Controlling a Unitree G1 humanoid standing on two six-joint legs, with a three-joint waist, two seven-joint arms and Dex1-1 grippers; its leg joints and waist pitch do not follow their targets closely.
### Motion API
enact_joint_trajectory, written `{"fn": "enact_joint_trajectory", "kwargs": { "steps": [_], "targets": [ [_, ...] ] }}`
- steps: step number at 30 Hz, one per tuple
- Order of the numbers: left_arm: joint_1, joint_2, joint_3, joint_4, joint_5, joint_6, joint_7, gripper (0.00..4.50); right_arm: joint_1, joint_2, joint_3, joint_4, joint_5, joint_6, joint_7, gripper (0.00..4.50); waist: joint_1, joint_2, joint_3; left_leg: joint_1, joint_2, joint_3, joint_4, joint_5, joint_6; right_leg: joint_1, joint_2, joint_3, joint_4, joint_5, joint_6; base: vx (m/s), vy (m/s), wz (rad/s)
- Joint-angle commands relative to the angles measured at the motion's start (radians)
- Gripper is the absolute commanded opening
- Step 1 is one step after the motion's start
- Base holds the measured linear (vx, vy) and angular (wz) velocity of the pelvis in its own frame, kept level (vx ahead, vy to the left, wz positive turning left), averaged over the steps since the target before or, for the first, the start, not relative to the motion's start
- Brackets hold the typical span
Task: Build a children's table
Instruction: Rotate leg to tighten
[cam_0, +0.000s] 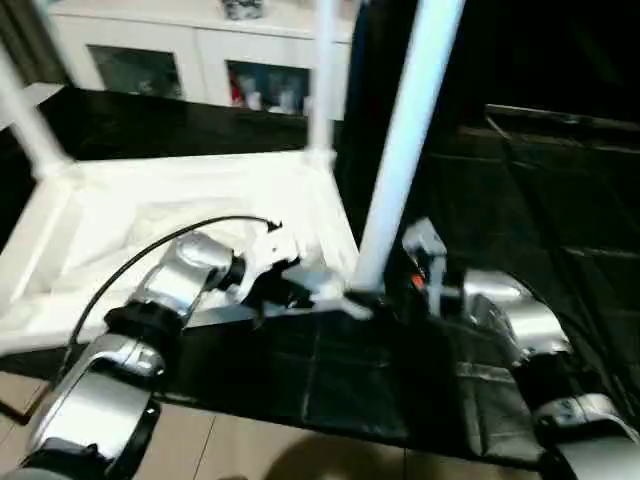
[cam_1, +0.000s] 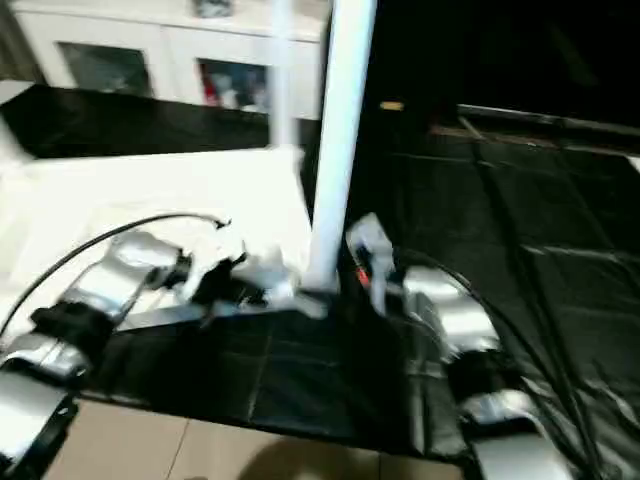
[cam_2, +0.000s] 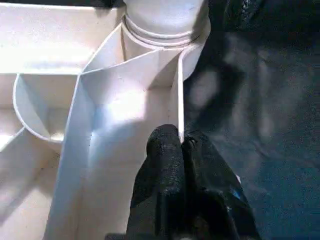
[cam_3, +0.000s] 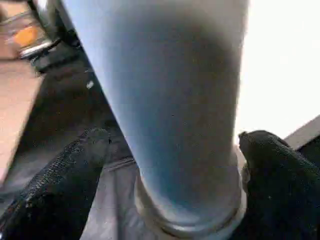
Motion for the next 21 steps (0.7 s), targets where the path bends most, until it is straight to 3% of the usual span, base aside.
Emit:
{"fn": "enact_joint_trajectory", "kwargs": {
  "steps": [1,2,6,10,16,21],
  "targets": [
    [0.001,0.004,-0.033,-0.050,-0.010,-0.037,-0.072,0.00,0.003,-0.038,0.009,-0.041,0.020,0.004,0.078,4.47,-0.001,0.003,-0.067,-0.006,-0.011,0.021,-0.063,-0.210,0.051,0.069,-0.037,0.041,-0.055,-0.201,-0.237,0.000,0.000,0.00],
    [0.005,0.010,-0.038,-0.057,-0.011,-0.041,-0.088,0.00,0.006,-0.050,0.015,-0.049,0.025,0.005,0.107,4.47,0.001,0.006,-0.065,-0.006,-0.010,0.021,-0.064,-0.213,0.052,0.069,-0.039,0.041,-0.057,-0.220,-0.229,0.000,0.000,0.00],
    [0.025,0.030,-0.055,-0.088,-0.014,-0.059,-0.146,0.00,0.020,-0.088,0.039,-0.080,0.041,-0.003,0.206,4.47,0.005,-0.001,-0.064,-0.009,-0.009,0.021,-0.064,-0.208,0.056,0.069,-0.040,0.042,-0.060,-0.253,-0.210,0.000,0.000,0.00],
    [0.040,0.041,-0.069,-0.118,-0.023,-0.067,-0.187,0.00,0.019,-0.097,0.047,-0.081,0.058,-0.009,0.250,4.47,0.009,0.001,-0.063,-0.006,-0.008,0.021,-0.064,-0.211,0.050,0.064,-0.040,0.042,-0.063,-0.284,-0.205,0.000,0.000,0.00],
    [0.051,0.041,-0.082,-0.135,-0.022,-0.082,-0.207,0.00,0.007,-0.086,0.055,-0.067,0.053,-0.020,0.260,4.47,0.018,0.003,-0.066,-0.006,-0.009,0.022,-0.063,-0.195,0.042,0.063,-0.037,0.043,-0.058,-0.246,-0.210,0.000,0.000,0.00],
    [0.060,0.039,-0.086,-0.165,-0.024,-0.080,-0.214,0.00,0.001,-0.082,0.072,-0.064,0.052,-0.013,0.270,3.82,0.018,0.000,-0.068,-0.008,-0.010,0.021,-0.062,-0.179,0.043,0.065,-0.038,0.042,-0.054,-0.236,-0.207,0.000,0.000,0.00]
  ]
}}
